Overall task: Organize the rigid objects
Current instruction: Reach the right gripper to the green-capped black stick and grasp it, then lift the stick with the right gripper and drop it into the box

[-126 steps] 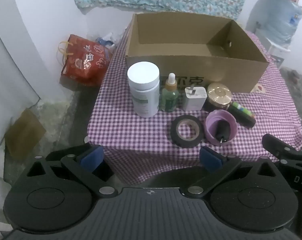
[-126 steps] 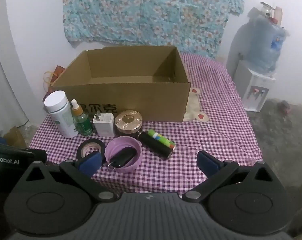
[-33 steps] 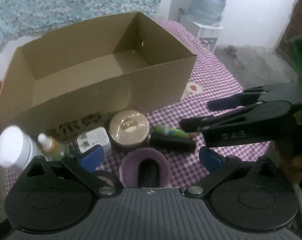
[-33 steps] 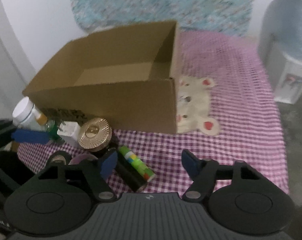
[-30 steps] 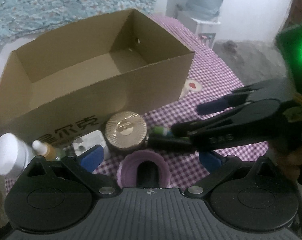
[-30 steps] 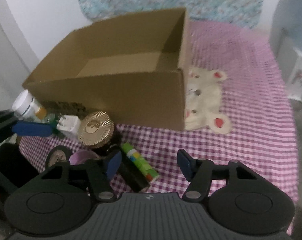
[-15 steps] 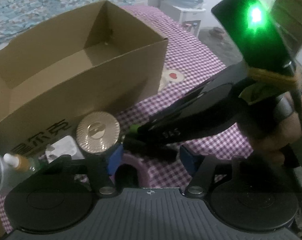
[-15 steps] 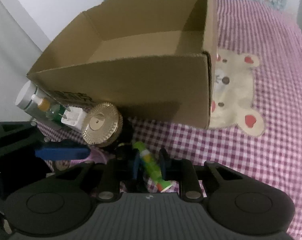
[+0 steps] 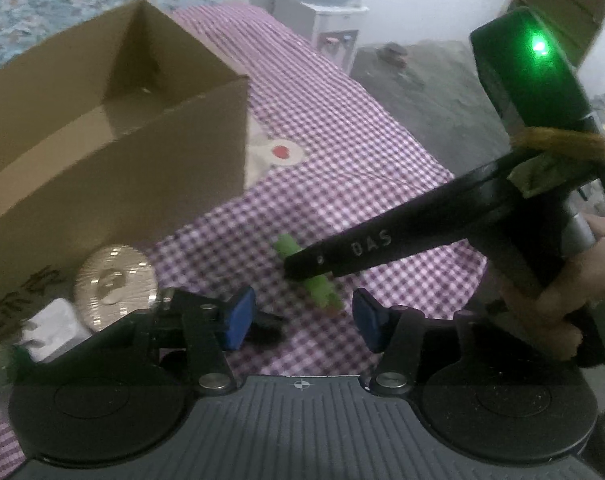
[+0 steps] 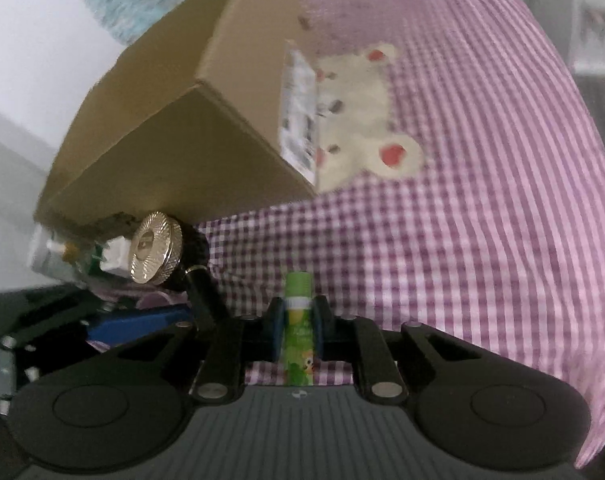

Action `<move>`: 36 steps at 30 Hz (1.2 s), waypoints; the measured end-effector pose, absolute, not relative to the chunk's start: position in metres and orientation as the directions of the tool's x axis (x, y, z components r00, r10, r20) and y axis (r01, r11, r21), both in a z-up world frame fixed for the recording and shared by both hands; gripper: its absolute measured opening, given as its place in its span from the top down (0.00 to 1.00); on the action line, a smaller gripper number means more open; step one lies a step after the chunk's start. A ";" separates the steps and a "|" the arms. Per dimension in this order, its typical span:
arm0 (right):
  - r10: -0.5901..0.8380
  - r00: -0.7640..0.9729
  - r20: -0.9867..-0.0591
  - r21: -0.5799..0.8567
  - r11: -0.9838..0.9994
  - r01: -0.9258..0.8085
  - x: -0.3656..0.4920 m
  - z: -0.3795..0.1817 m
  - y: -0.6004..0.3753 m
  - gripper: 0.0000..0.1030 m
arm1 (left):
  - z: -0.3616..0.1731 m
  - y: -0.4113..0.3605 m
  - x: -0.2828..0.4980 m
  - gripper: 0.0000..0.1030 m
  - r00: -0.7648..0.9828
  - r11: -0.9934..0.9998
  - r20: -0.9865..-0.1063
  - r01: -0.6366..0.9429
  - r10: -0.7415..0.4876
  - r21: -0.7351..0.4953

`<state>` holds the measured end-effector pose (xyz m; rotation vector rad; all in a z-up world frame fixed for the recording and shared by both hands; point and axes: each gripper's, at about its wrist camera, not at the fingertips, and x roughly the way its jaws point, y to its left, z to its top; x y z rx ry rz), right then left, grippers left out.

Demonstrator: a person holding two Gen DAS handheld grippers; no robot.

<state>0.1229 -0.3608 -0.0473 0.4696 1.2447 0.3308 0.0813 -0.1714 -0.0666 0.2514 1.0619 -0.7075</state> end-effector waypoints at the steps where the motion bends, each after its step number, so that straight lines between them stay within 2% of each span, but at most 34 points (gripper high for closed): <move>1: 0.503 0.293 -0.813 0.537 0.843 0.041 0.121 -0.049 -0.366 0.85 | -0.070 -0.175 0.083 0.48 0.278 0.754 -0.871 0.641 -0.405 -0.146; 8: 0.567 0.310 -0.763 0.627 0.767 0.141 0.114 -0.059 -0.382 0.85 | -0.090 -0.194 0.098 0.59 0.189 0.757 -0.905 0.626 -0.382 -0.189; 14: 0.581 0.324 -0.746 0.648 0.745 0.156 0.103 -0.054 -0.399 0.85 | -0.101 -0.207 0.105 0.71 0.180 0.761 -0.927 0.632 -0.330 -0.148; 16: 0.586 0.329 -0.741 0.655 0.739 0.157 0.101 -0.053 -0.401 0.85 | -0.103 -0.211 0.108 0.78 0.189 0.760 -0.929 0.637 -0.319 -0.132; 27: 0.583 0.383 -0.716 0.674 0.719 0.166 0.090 -0.046 -0.397 0.84 | -0.088 -0.210 0.101 0.84 0.247 0.763 -0.919 0.641 -0.307 -0.083; 36: 0.525 0.501 -0.688 0.637 0.768 0.071 0.074 0.030 -0.379 0.84 | -0.023 -0.188 0.080 0.83 0.375 0.769 -0.840 0.635 -0.393 -0.076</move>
